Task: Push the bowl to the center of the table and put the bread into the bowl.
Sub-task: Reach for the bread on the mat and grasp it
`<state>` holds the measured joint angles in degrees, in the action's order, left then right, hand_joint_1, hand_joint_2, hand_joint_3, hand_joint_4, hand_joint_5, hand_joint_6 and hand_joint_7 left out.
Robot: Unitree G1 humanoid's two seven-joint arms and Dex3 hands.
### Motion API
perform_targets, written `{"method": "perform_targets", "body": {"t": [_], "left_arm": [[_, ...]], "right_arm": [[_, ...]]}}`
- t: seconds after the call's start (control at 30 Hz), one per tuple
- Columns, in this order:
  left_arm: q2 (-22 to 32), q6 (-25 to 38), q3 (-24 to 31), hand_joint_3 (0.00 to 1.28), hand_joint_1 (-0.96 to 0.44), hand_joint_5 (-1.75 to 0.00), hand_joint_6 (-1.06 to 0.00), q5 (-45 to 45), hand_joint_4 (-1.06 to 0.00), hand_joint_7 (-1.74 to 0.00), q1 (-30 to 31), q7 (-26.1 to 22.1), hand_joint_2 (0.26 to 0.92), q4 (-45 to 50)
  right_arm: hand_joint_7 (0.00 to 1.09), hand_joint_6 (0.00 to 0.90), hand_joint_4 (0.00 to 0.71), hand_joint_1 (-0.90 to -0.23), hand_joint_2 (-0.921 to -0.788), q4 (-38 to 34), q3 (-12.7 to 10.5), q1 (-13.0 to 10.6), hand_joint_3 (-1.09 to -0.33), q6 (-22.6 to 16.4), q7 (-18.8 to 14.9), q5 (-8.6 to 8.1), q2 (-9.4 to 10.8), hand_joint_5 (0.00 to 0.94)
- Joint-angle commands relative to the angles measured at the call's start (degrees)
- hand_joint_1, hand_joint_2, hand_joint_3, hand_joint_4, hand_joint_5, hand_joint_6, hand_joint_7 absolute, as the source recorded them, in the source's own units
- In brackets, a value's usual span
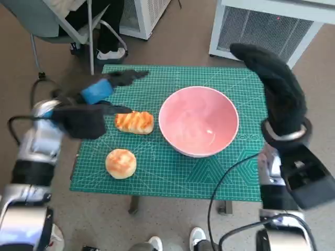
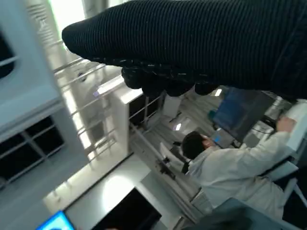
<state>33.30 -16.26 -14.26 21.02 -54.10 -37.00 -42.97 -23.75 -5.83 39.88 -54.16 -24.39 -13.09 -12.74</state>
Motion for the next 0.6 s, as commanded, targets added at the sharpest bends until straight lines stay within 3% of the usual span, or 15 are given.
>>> {"method": "perform_targets", "body": {"t": [0.03, 0.37, 0.6], "left_arm": [[-2.54, 3.53, -4.58, 0.00, -0.24, 0.00, -0.30, 4.22, -0.17, -0.03, -5.39, -2.40, 0.811, -6.89], [-6.78, 10.13, -13.49, 0.00, -0.23, 0.00, -0.29, 13.09, -0.11, -0.01, -11.42, -5.29, 0.774, -16.57], [-9.38, 13.92, -16.62, 0.00, -0.27, 0.00, -0.29, 16.31, -0.06, -0.01, -13.05, -5.69, 0.769, -20.33]], "right_arm": [[0.68, 0.032, 0.313, -0.582, -0.921, 2.25, -0.12, -2.54, -0.769, 1.45, 1.54, 2.13, -0.33, 0.017], [0.70, 0.007, 0.302, -0.576, -0.921, 3.96, -0.24, -4.00, -0.775, 2.19, 3.69, 4.46, -0.45, 0.009], [0.69, 0.000, 0.295, -0.565, -0.921, 4.27, -0.22, -4.46, -0.782, 2.38, 4.21, 4.53, -0.65, 0.004]]}}
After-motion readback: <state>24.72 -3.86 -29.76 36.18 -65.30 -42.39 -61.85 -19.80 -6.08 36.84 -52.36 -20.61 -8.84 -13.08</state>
